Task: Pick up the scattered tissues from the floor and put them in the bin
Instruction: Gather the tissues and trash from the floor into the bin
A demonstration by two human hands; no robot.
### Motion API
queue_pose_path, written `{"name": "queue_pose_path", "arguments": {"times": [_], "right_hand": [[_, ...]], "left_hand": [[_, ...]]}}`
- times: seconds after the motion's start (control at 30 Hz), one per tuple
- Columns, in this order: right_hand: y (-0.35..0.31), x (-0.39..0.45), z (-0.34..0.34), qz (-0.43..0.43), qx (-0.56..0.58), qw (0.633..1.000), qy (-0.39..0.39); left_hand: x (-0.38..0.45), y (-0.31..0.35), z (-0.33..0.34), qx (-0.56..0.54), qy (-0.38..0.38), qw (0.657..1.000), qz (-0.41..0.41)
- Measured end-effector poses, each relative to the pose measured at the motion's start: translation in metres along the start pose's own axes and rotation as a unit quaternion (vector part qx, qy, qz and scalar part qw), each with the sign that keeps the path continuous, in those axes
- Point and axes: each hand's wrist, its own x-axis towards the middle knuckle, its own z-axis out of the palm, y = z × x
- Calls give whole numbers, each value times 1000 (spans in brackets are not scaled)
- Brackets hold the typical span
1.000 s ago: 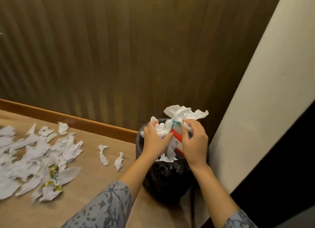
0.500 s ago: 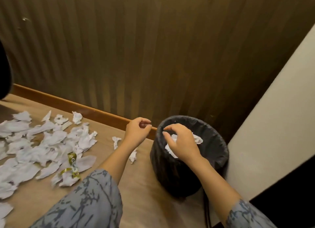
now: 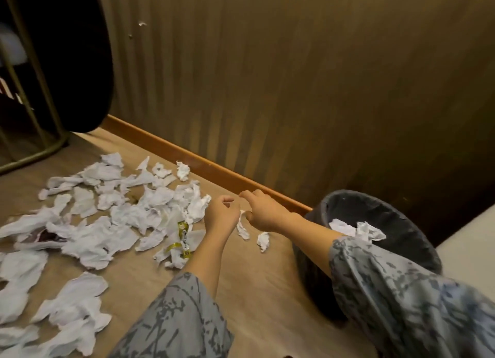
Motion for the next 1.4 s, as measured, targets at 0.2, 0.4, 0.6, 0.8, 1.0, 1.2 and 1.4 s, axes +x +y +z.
{"name": "queue_pose_path", "arguments": {"times": [0.2, 0.4, 0.6, 0.8, 1.0, 1.2, 1.4], "right_hand": [[18, 18, 82, 124, 105, 985, -63], [61, 50, 146, 337, 173, 919, -111], [73, 107, 181, 413, 264, 871, -19], [62, 154, 229, 261, 267, 926, 58], [42, 142, 258, -39, 268, 955, 123], [1, 159, 235, -63, 423, 885, 184], [-37, 218, 218, -13, 373, 919, 128]], "left_hand": [[26, -80, -47, 178, -33, 983, -20], [25, -163, -84, 257, -13, 958, -130], [29, -181, -76, 129, 48, 987, -86], [69, -204, -26, 273, 3, 962, -20], [55, -241, -6, 306, 60, 949, 47], [48, -244, -34, 167, 211, 963, 34], [94, -226, -58, 173, 262, 948, 45]]}}
